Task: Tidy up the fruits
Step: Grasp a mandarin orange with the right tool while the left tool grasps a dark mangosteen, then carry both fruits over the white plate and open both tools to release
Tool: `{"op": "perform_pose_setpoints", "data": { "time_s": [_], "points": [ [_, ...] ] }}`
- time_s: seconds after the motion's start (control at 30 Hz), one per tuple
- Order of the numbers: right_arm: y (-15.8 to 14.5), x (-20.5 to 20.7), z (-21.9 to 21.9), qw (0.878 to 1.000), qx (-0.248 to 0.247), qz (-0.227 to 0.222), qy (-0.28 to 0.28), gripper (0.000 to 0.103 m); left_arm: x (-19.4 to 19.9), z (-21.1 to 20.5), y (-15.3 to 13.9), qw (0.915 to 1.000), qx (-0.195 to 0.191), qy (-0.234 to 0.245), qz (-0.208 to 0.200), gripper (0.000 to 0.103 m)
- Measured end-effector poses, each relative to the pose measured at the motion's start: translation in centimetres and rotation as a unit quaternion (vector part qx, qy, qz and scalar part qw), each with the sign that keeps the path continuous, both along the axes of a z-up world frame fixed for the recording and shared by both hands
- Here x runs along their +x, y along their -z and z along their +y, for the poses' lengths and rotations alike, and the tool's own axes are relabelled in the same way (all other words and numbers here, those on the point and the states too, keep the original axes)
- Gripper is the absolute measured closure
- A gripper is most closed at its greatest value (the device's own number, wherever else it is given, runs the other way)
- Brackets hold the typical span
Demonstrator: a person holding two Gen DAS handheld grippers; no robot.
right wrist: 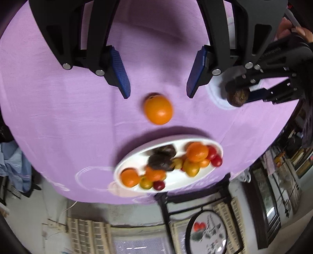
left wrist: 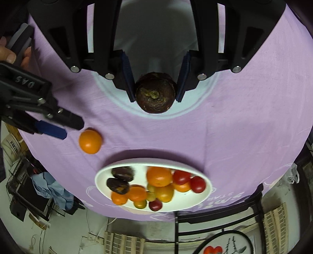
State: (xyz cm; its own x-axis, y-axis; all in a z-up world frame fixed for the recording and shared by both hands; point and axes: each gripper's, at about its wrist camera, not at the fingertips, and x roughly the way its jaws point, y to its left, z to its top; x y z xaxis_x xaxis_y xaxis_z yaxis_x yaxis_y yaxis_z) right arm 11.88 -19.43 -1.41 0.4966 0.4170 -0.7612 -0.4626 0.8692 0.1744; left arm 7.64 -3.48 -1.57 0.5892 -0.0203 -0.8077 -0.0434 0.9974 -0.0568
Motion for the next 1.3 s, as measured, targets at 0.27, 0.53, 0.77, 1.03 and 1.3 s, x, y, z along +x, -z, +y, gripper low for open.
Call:
{"op": "perform_pose_setpoints", "data": {
  "time_s": [0.27, 0.53, 0.77, 1.03, 1.3],
  "points": [
    [1.1, 2.5, 2.0, 0.999, -0.043, 0.015, 0.020, 0.043, -0.2, 0.0, 0.3, 0.9998, -0.007, 0.017, 0.002, 0.061],
    [1.2, 2.8, 3.2, 0.996, -0.080, -0.015, 0.025, 0.065, -0.1, 0.6, -0.2, 0.9999, -0.007, 0.007, -0.005, 0.061],
    [0.4, 2.0, 1.8, 0.999, -0.040, -0.009, 0.028, 0.065, -0.1, 0.6, -0.3, 0.9999, 0.004, 0.005, -0.009, 0.061],
    [-4.3, -0.4, 0.4, 0.998, 0.029, -0.056, 0.008, 0.064, 0.6, 0.8, -1.8, 0.9999, -0.005, 0.009, -0.009, 0.061],
    [-7.4, 1.2, 2.3, 0.995, 0.016, -0.096, -0.025, 0.064, 5.1, 0.8, -6.2, 0.9992, 0.019, -0.001, -0.036, 0.061]
  ]
}}
